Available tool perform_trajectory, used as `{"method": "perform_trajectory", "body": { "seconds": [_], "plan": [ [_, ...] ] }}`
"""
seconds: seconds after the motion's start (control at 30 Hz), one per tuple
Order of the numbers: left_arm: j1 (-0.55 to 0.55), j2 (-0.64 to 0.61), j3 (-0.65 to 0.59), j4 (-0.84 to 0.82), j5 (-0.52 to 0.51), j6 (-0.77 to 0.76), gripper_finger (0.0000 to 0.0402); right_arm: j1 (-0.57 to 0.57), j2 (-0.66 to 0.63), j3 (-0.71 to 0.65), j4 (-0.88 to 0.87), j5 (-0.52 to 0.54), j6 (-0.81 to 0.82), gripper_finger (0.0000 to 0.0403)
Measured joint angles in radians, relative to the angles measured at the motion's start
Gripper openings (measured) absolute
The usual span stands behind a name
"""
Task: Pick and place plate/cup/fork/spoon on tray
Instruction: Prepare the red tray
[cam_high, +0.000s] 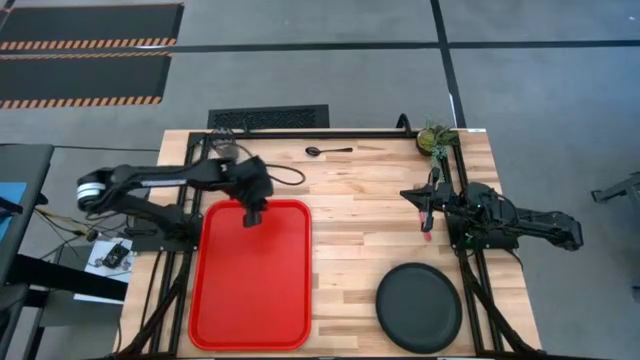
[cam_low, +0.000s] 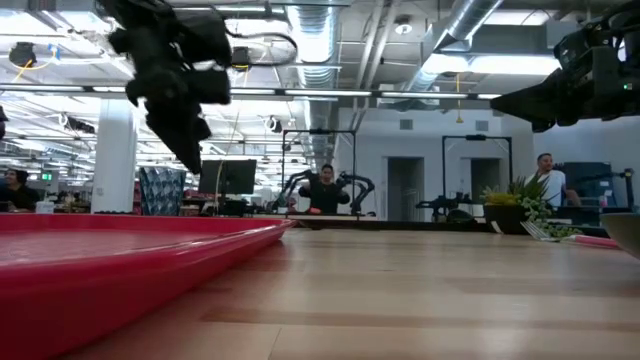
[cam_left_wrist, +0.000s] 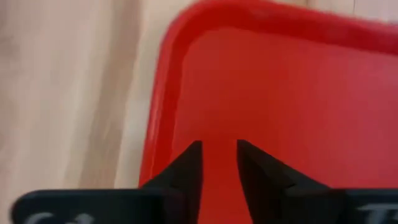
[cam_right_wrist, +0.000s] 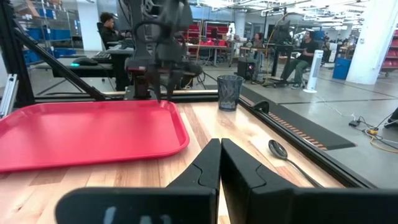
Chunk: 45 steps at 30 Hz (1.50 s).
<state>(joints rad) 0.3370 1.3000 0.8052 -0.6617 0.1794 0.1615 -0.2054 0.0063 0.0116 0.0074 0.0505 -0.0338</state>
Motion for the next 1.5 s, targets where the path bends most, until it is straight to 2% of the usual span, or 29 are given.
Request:
{"method": "perform_trajectory", "body": {
  "seconds": [0.23,0.33,0.5,0.67,0.83,0.97,1.2,1.3,1.5],
  "plan": [
    [0.034,0.229,0.142,-0.080,-0.011,0.172,0.0172,0.001,0.000,0.000,0.000,0.000,0.000,0.0036],
    [0.047,0.324,0.196,-0.093,-0.067,0.201,0.0190,0.001,0.000,0.000,0.000,0.000,0.000,0.0036],
    [0.067,0.425,0.261,-0.118,-0.068,0.244,0.0200,0.001,0.000,0.000,0.000,0.000,0.000,0.0036],
    [0.085,0.466,0.283,-0.136,-0.063,0.275,0.0201,0.001,0.000,0.000,0.000,0.000,0.000,0.0036],
    [0.094,0.470,0.262,-0.159,-0.028,0.303,0.0174,0.001,0.000,0.000,0.000,0.000,0.000,0.0036],
    [0.097,0.470,0.223,-0.158,0.008,0.329,0.0135,0.001,0.000,0.000,0.000,0.000,0.000,0.0036],
    [0.091,0.464,0.194,-0.143,-0.014,0.324,0.0070,0.001,0.000,0.000,0.000,0.000,0.000,0.0036],
    [0.091,0.464,0.197,-0.156,0.011,0.315,0.0035,0.001,0.000,0.000,0.000,0.000,0.000,0.0036],
    [0.111,0.469,0.237,-0.187,0.015,0.290,0.0031,0.001,0.000,0.000,0.000,0.000,0.000,0.0036]
  ]
}}
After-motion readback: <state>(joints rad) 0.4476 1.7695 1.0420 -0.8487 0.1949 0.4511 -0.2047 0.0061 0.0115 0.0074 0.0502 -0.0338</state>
